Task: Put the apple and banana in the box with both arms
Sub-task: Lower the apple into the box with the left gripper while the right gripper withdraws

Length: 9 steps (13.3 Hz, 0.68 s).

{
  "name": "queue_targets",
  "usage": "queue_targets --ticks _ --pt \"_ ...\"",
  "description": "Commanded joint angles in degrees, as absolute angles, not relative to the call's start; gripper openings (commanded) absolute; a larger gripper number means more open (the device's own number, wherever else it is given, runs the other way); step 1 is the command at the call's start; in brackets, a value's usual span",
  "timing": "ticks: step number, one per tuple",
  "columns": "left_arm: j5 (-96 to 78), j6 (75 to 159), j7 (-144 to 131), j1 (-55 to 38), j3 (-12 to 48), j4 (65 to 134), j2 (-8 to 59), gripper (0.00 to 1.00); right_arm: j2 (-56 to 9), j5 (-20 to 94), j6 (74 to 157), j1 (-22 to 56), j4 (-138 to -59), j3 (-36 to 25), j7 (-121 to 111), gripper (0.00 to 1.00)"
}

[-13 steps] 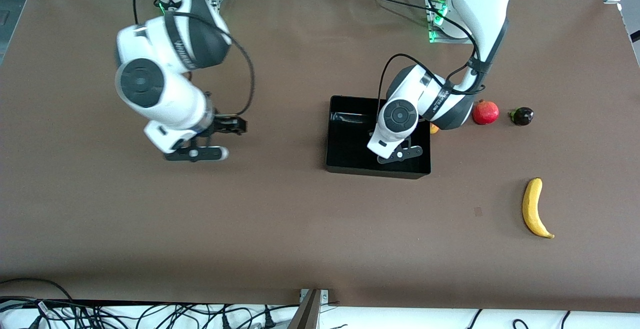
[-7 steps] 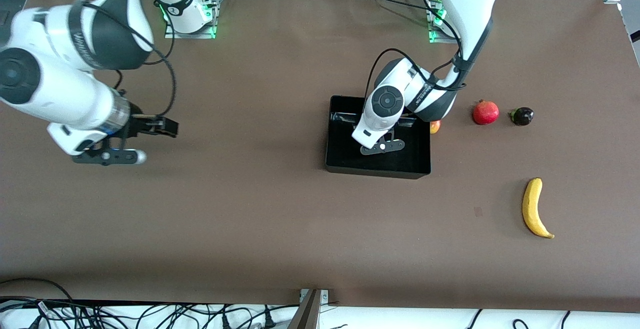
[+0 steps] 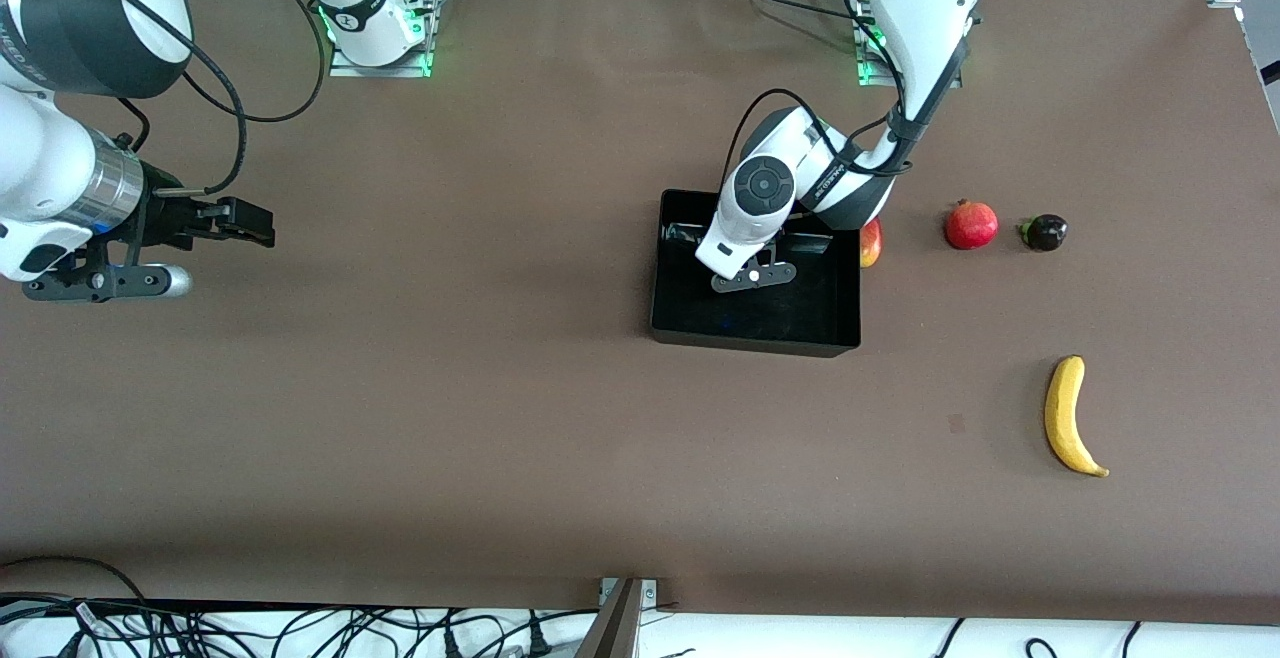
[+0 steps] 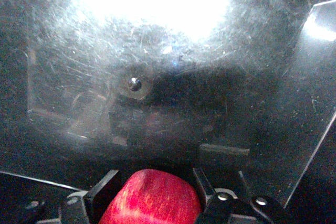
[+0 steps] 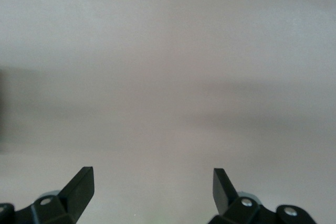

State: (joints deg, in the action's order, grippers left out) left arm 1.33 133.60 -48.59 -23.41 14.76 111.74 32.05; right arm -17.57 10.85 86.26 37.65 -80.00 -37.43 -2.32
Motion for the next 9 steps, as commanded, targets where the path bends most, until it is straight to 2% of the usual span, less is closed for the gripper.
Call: queue_targets --ticks 1,2,3,4,7,9 --pt "0.53 135.70 -49.04 -23.73 14.85 112.68 32.34 0.14 -18.02 12.04 85.08 37.97 -78.75 -38.14 -3.34 1.00" --pt "0.53 136.57 -49.13 -23.73 14.85 112.68 32.78 0.23 -18.02 11.95 85.08 37.97 -78.75 -38.14 -3.51 1.00" --pt "0.53 136.76 -49.13 -23.73 14.77 112.68 32.87 0.50 -18.02 11.78 85.08 37.97 -78.75 -37.97 -3.78 1.00" --pt "0.79 136.76 -49.04 -23.73 14.85 112.68 32.96 0.99 -18.02 11.52 84.99 38.06 -78.66 -37.88 -3.69 1.00" --pt "0.88 135.01 -49.57 -23.47 14.85 112.41 32.09 1.00 -18.02 11.16 84.99 37.97 -78.23 -37.97 -3.78 1.00" --pt "0.79 129.58 -50.80 -23.03 14.59 111.01 29.64 1.00 -17.93 7.84 84.12 38.06 -77.96 -38.06 -5.87 1.00"
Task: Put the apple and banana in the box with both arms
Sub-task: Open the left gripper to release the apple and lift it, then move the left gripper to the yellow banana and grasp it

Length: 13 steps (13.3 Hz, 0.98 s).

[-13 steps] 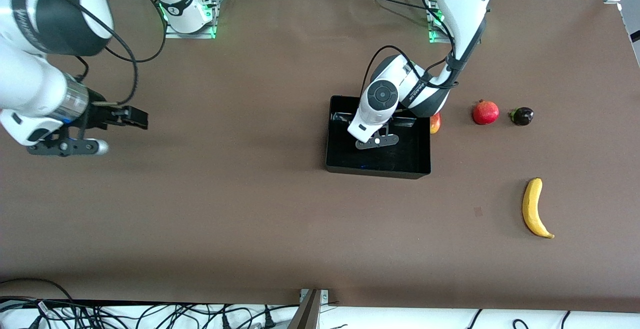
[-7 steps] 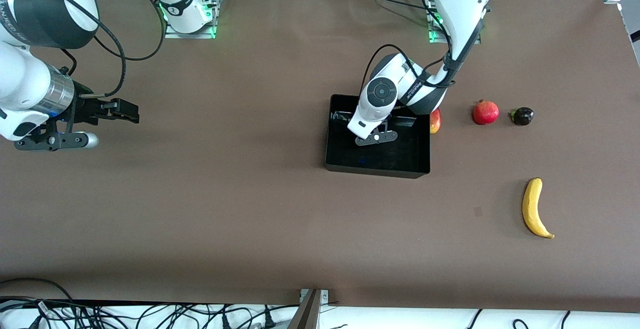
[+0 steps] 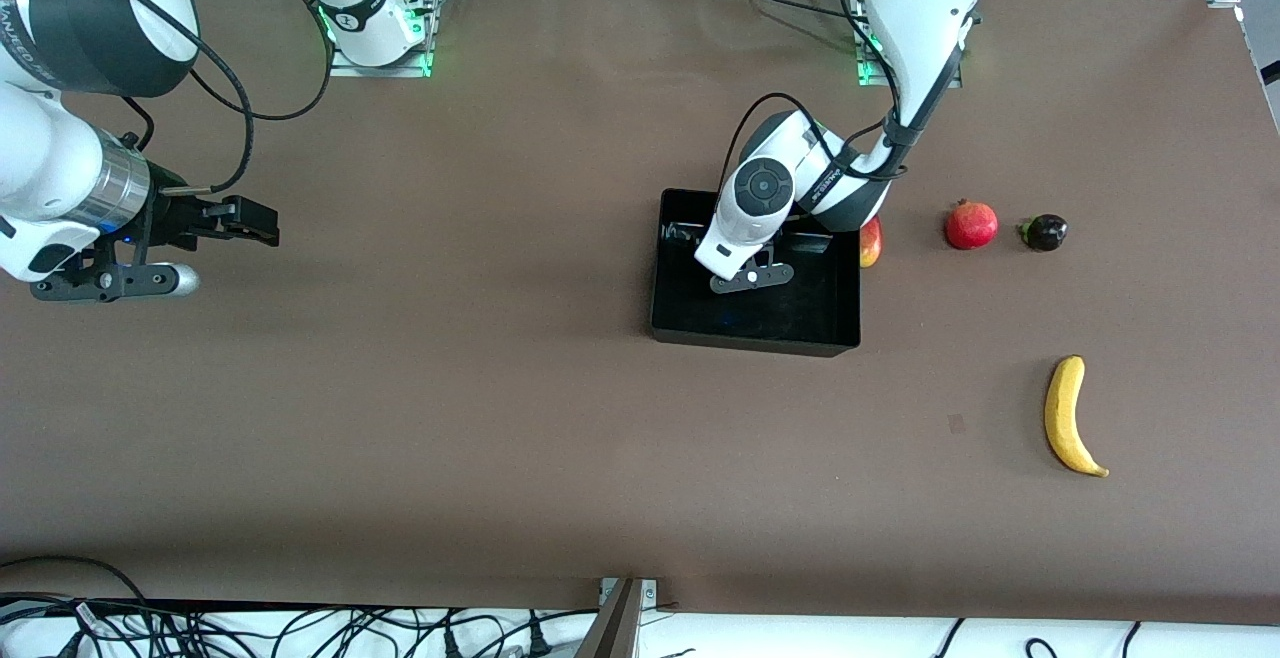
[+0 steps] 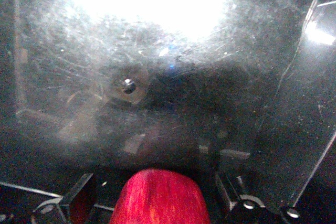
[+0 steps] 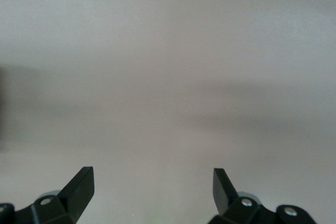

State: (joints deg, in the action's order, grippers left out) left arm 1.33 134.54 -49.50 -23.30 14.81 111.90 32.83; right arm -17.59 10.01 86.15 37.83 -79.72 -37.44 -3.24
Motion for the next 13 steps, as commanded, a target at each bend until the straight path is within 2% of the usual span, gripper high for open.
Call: queue_targets --ticks 1,4,5,6,7,8,10,12,13 --pt "0.79 124.94 -50.54 -22.42 14.33 109.27 28.05 1.00 -18.02 6.60 83.68 38.14 -77.96 -37.97 -7.63 1.00" --pt "1.23 109.38 -45.90 -15.94 14.15 101.19 25.41 1.00 -15.57 5.89 83.68 36.58 -78.92 -37.27 -9.75 1.00" --pt "1.23 107.25 -41.27 -13.30 13.54 99.60 24.10 1.00 -14.16 4.67 84.28 33.34 -80.67 -33.00 -9.49 1.00" --pt "1.40 106.10 -35.91 -9.18 12.49 98.01 23.30 1.00 -11.37 1.79 85.16 25.83 -82.60 -24.52 -9.14 1.00" --pt "1.49 105.56 -28.12 -4.88 11.44 95.82 23.81 1.00 -8.99 -0.94 86.73 19.75 -85.40 -17.04 -8.88 1.00" --pt "2.45 105.99 -18.21 -1.61 9.42 95.10 24.60 1.00 -6.62 -2.45 88.92 16.47 -88.56 -13.14 -8.70 1.00" --pt "7.36 107.39 -3.41 3.58 5.55 92.91 26.44 1.00 -3.10 -2.55 92.62 10.67 -93.40 -8.38 -8.70 1.00" --pt "8.17 111.42 9.69 5.62 1.34 90.80 29.08 1.00 1.21 -2.55 95.87 1.18 -98.85 -0.73 -9.05 1.00" --pt "8.35 114.58 14.98 7.89 0.80 90.44 30.40 1.00 2.62 -2.46 98.50 -0.42 -101.49 0.08 -9.57 1.00"
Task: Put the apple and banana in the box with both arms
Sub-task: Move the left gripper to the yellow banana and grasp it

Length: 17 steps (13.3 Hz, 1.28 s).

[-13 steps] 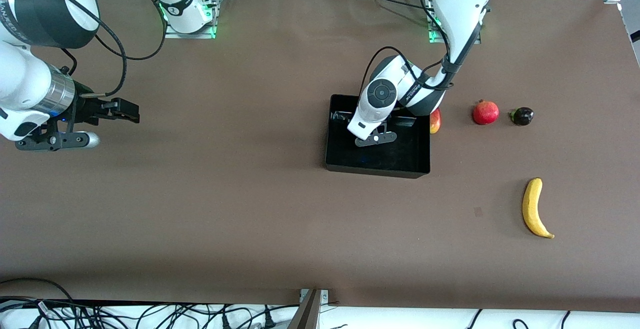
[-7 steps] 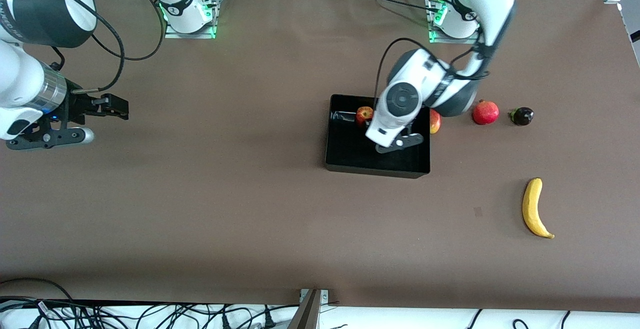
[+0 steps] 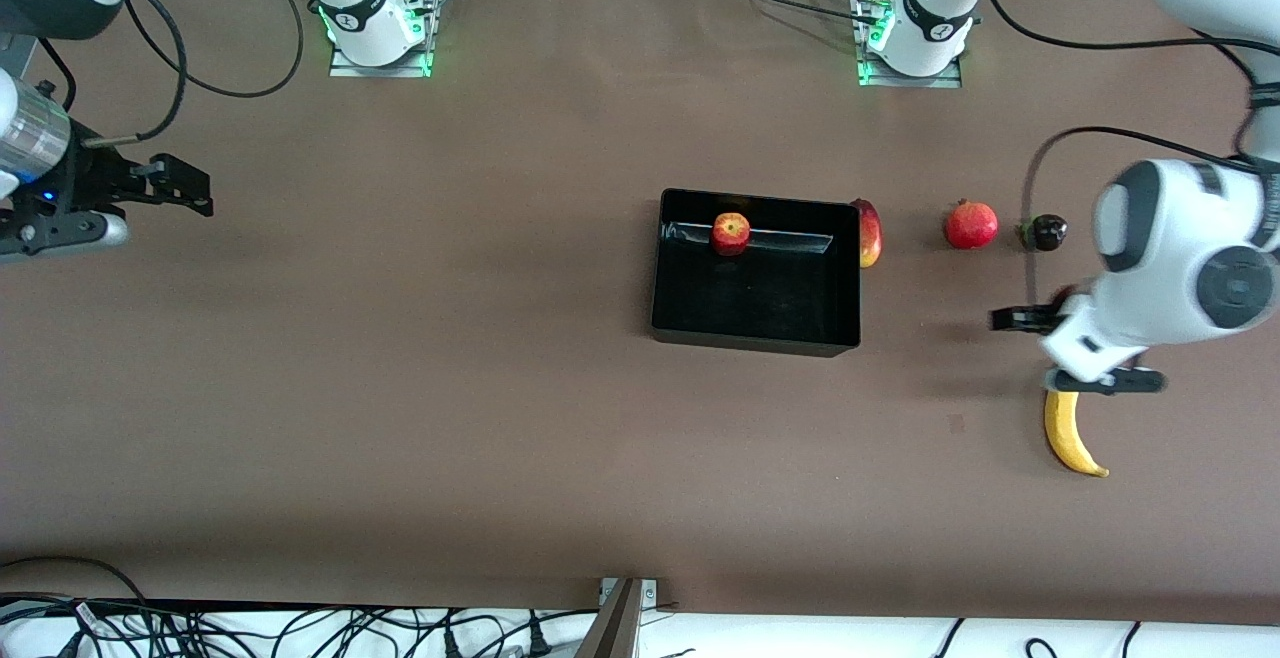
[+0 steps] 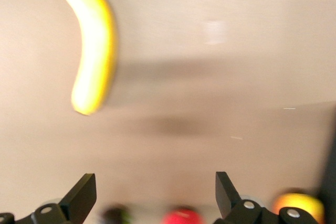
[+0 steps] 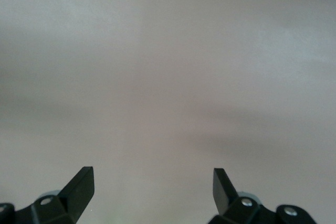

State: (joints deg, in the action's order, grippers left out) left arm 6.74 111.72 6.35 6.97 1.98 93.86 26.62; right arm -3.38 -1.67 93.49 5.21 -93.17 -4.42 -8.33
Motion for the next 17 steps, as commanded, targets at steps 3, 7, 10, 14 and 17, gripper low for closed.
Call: queue_targets --ticks 3,7,10,14,17 --pt "8.35 121.44 22.13 11.33 1.32 90.62 33.56 1.00 3.95 -2.46 98.27 -0.97 -100.64 0.18 -9.58 1.00" --pt "8.35 133.74 23.55 12.30 1.23 90.53 40.50 1.00 2.03 -2.28 87.72 -2.99 -93.70 0.18 -9.76 1.00" --pt "8.96 139.11 23.56 13.53 1.40 90.44 44.37 1.00 1.32 -2.46 88.24 -1.94 -93.17 -0.17 -10.54 1.00" --pt "8.00 142.82 21.54 13.71 1.49 90.61 47.29 0.53 0.44 -2.28 88.77 -1.93 -93.16 -0.44 -10.02 1.00" --pt "7.82 141.25 17.85 13.80 2.81 91.32 45.54 0.00 0.18 -1.41 89.99 -2.11 -93.16 -0.44 -9.84 1.00"
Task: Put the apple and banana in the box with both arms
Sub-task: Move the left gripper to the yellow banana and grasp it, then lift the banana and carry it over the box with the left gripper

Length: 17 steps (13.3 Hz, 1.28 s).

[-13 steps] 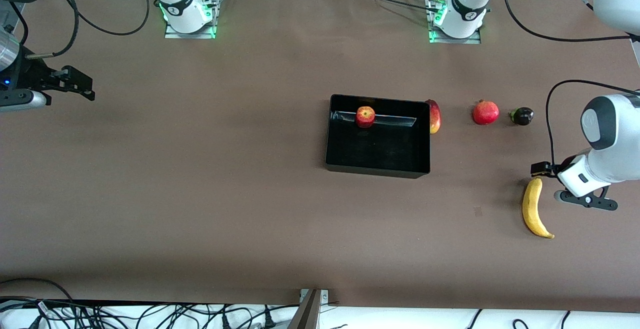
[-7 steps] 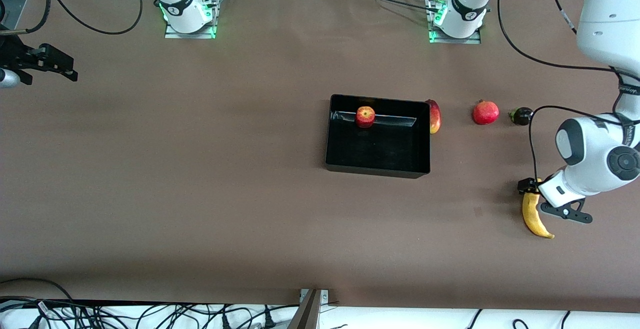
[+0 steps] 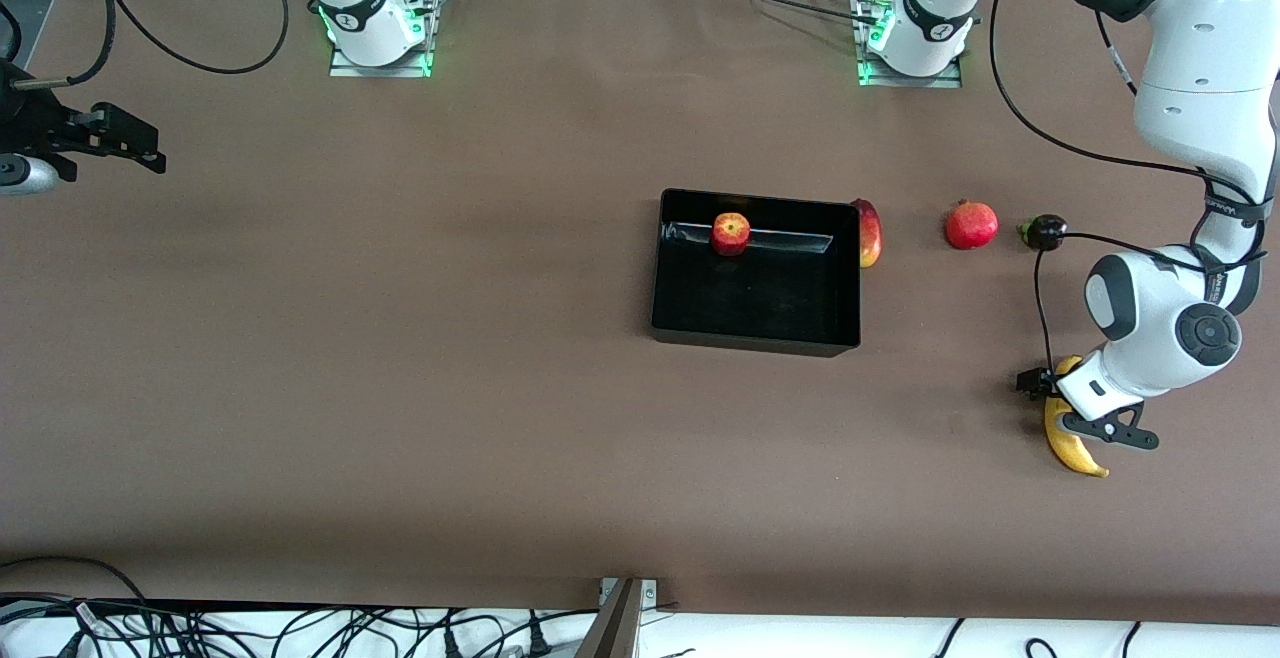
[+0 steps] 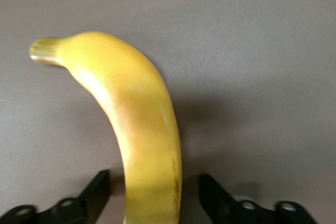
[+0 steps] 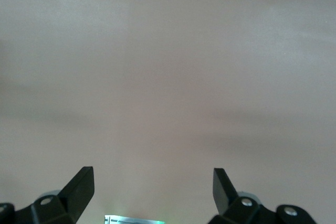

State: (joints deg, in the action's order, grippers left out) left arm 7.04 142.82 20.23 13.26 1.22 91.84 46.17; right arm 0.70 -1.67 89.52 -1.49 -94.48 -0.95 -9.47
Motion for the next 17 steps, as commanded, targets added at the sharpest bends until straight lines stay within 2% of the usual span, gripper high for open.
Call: queue_targets --ticks 1,3,5,9,11,12,17 --pt "7.82 137.59 16.28 13.10 3.07 91.32 44.14 0.00 0.18 -1.15 90.87 -2.11 -93.16 -0.44 -9.93 1.00" --pt "7.82 126.80 10.14 12.31 6.31 91.05 39.23 0.00 0.18 -1.14 90.88 -2.11 -93.16 -0.44 -9.84 1.00" --pt "7.65 114.32 2.15 8.28 7.12 90.88 33.08 0.00 0.18 -0.88 90.26 -2.28 -93.25 -0.70 -10.37 1.00" --pt "-0.07 98.03 -15.25 -3.65 8.44 91.23 25.14 0.00 -0.26 -0.62 90.70 -2.02 -93.25 -0.62 -10.37 1.00" --pt "-0.53 95.19 -20.90 -9.56 9.39 91.75 26.10 0.00 -0.35 -0.53 90.27 -2.37 -93.34 -0.70 -10.55 1.00" --pt "-1.05 95.27 -21.70 -10.10 11.93 92.37 27.15 0.00 -0.35 -0.53 90.26 -2.37 -93.34 -0.70 -10.55 1.00" --pt "-2.02 101.85 -21.97 -10.28 18.80 96.23 30.23 0.00 -0.35 -0.61 90.62 -2.11 -93.34 -0.79 -10.46 1.00"
